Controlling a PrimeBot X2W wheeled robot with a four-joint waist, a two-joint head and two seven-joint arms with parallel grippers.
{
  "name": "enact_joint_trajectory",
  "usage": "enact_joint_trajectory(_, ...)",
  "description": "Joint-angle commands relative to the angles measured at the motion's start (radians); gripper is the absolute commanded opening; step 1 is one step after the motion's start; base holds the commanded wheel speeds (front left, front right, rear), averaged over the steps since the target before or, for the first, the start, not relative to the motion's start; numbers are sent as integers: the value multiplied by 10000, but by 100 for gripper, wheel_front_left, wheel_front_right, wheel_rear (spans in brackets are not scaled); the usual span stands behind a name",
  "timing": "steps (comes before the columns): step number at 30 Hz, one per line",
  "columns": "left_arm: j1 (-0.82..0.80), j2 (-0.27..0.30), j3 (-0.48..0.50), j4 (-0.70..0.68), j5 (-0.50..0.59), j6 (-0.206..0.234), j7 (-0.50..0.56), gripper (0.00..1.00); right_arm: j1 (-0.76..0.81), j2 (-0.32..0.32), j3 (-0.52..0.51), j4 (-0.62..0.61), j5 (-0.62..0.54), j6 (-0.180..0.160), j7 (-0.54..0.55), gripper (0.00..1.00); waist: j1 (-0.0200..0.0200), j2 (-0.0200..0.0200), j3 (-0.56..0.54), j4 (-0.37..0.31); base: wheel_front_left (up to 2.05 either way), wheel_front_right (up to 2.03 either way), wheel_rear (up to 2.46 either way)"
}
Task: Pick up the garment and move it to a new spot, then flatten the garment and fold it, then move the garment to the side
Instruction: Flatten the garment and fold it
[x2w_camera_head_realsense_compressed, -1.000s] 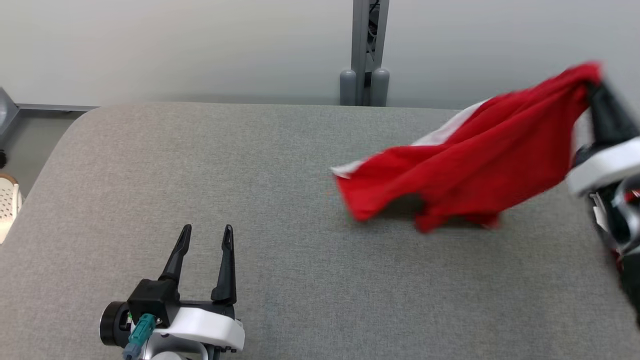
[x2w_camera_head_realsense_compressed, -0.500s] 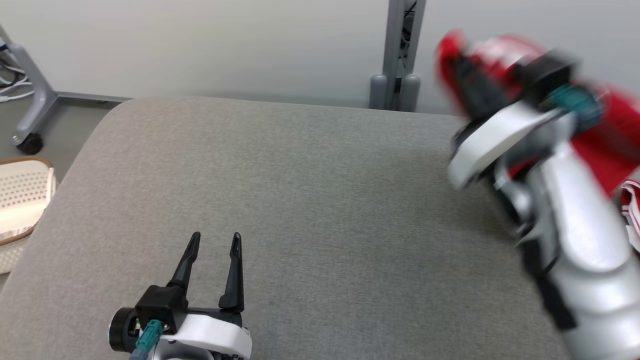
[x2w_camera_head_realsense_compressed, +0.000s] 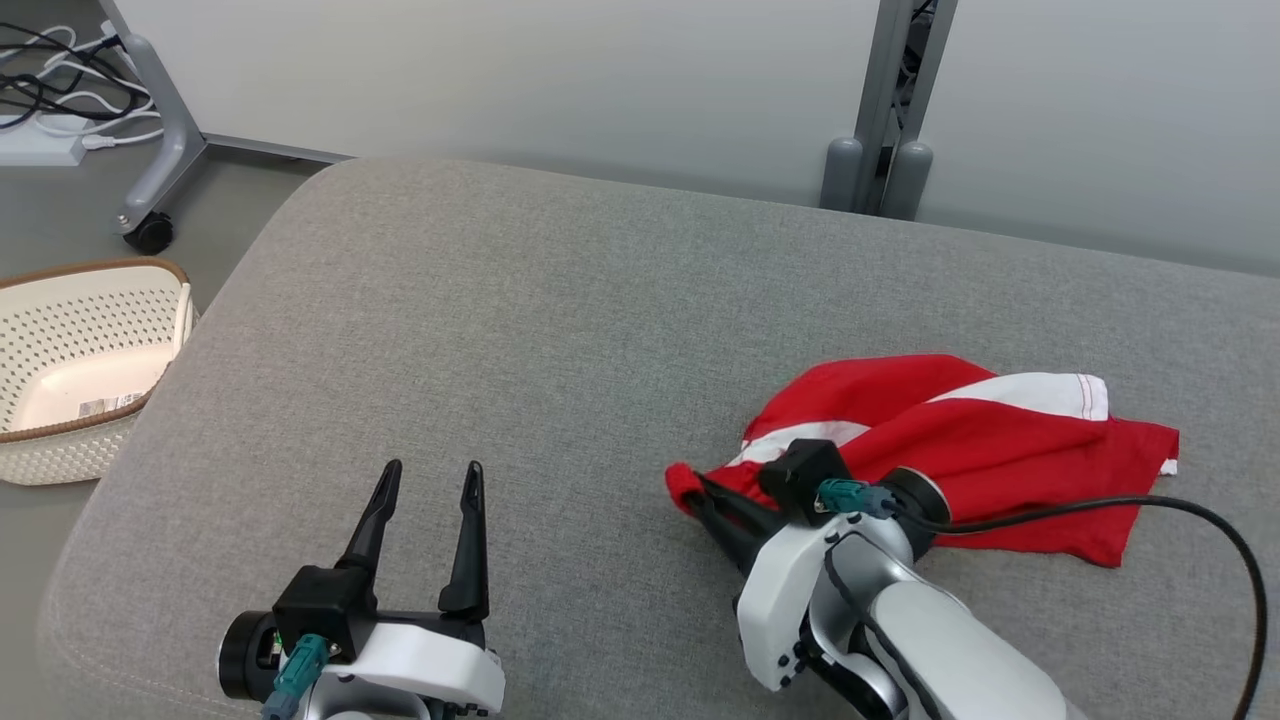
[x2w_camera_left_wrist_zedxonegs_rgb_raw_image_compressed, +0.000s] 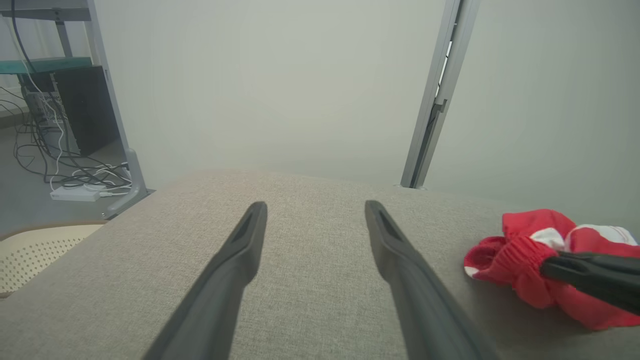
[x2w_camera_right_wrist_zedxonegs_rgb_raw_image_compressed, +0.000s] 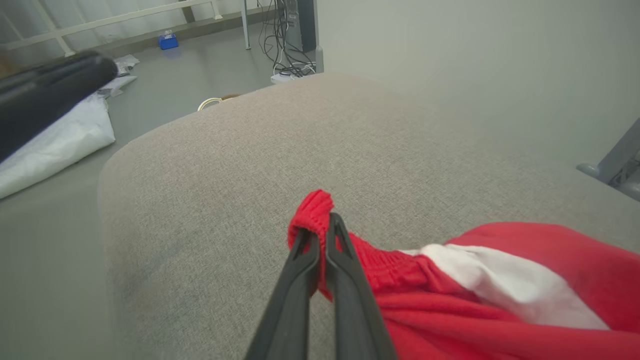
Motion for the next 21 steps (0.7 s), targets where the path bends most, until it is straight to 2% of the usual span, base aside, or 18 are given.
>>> enact_joint_trajectory(1,-14,30,26,-19,-79,83,-34,100,85,-61,205,29,171,3,210,100,0,-1,34,1,0,0,0)
enact_joint_trajectory(6,-134,30,102,4,-82,141,-34,100,-77,-56,664,179,401,3,806,100,0,-1,37,-238,0,0,0)
enact_joint_trajectory(13,-227,29,391,-57,69,39,-36,100,-416,-155,792,346,-157,1,1464,100,0,-1,-76,-1089,0,0,0)
enact_joint_trajectory(19,-377,32,481,-119,145,-9,-34,100,-635,-621,246,-166,-168,3,1367,100,0,-1,-151,-1744,0,0,0)
enact_joint_trajectory(21,-401,30,485,-125,175,-17,-34,100,-631,-848,-311,-456,-225,1,1097,100,0,-1,-142,-1993,0,0,0)
